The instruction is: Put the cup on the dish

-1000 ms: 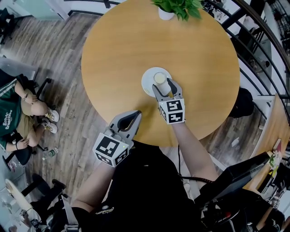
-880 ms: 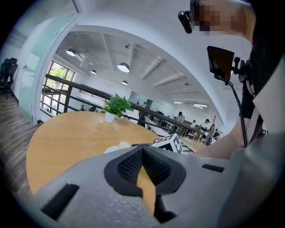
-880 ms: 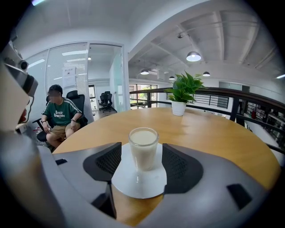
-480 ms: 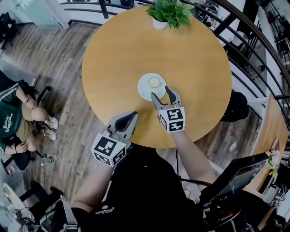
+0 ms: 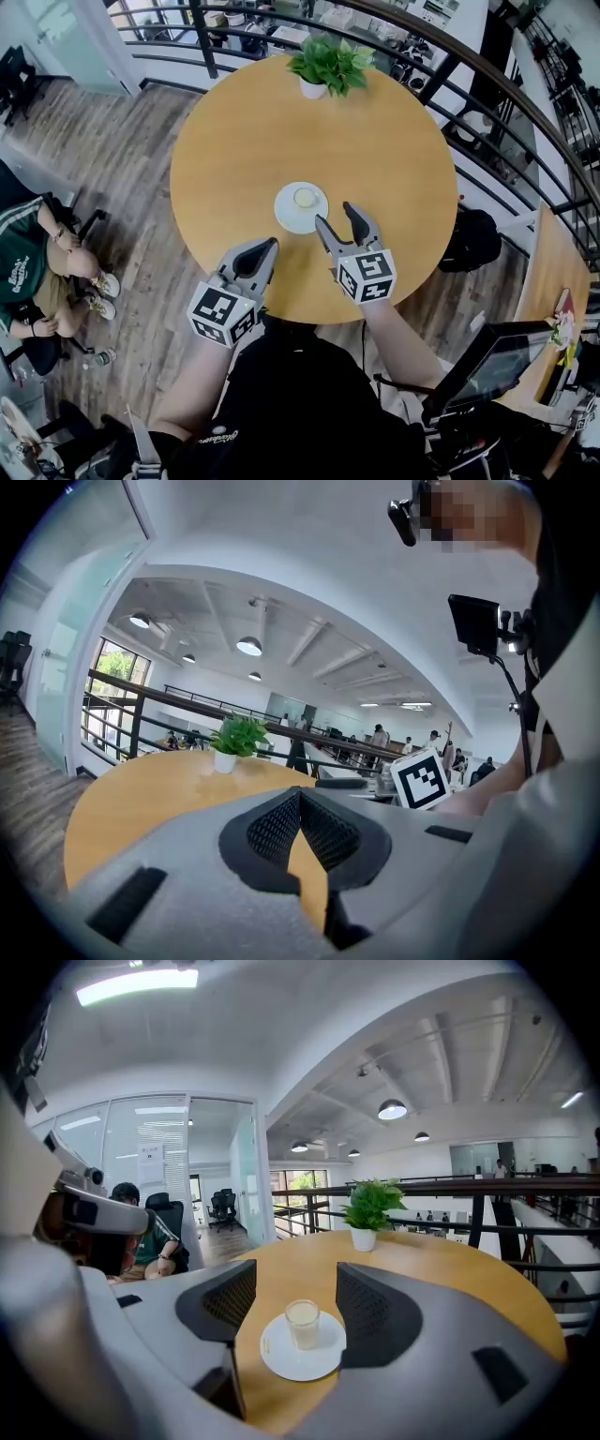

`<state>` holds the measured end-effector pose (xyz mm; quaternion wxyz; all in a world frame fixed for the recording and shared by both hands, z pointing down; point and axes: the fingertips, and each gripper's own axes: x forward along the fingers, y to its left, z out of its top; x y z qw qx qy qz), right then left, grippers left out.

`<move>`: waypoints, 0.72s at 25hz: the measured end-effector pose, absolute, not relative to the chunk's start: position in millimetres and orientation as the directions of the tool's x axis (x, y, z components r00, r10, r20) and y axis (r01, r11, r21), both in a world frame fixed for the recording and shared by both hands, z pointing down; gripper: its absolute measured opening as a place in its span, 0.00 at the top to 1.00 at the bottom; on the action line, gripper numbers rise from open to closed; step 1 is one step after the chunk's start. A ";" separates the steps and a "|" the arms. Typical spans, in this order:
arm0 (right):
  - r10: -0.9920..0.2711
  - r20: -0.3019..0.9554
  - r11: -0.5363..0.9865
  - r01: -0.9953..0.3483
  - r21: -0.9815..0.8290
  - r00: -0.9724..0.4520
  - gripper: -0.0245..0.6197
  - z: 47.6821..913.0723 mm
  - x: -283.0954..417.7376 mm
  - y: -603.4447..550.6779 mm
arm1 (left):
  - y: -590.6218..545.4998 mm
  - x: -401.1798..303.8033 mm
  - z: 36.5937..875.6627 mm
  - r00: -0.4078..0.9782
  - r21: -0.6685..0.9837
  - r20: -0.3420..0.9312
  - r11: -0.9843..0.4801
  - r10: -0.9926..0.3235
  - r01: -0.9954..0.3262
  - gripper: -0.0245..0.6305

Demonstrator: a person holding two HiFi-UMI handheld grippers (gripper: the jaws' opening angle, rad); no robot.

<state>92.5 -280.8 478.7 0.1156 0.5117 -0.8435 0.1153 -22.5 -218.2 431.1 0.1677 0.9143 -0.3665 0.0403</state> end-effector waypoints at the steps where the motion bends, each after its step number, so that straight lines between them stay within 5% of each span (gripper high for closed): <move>1: -0.843 0.297 0.449 -0.891 -0.071 -0.449 0.55 469.4 93.3 -279.1 | -219.5 -21.6 426.1 0.729 0.270 0.187 -0.679 -0.659 -0.683 0.97; 18: -0.835 0.166 0.515 -0.851 -0.101 -0.525 0.64 366.1 86.4 -218.2 | -213.4 -0.3 363.7 0.758 0.199 0.082 -0.735 -0.647 -0.649 0.97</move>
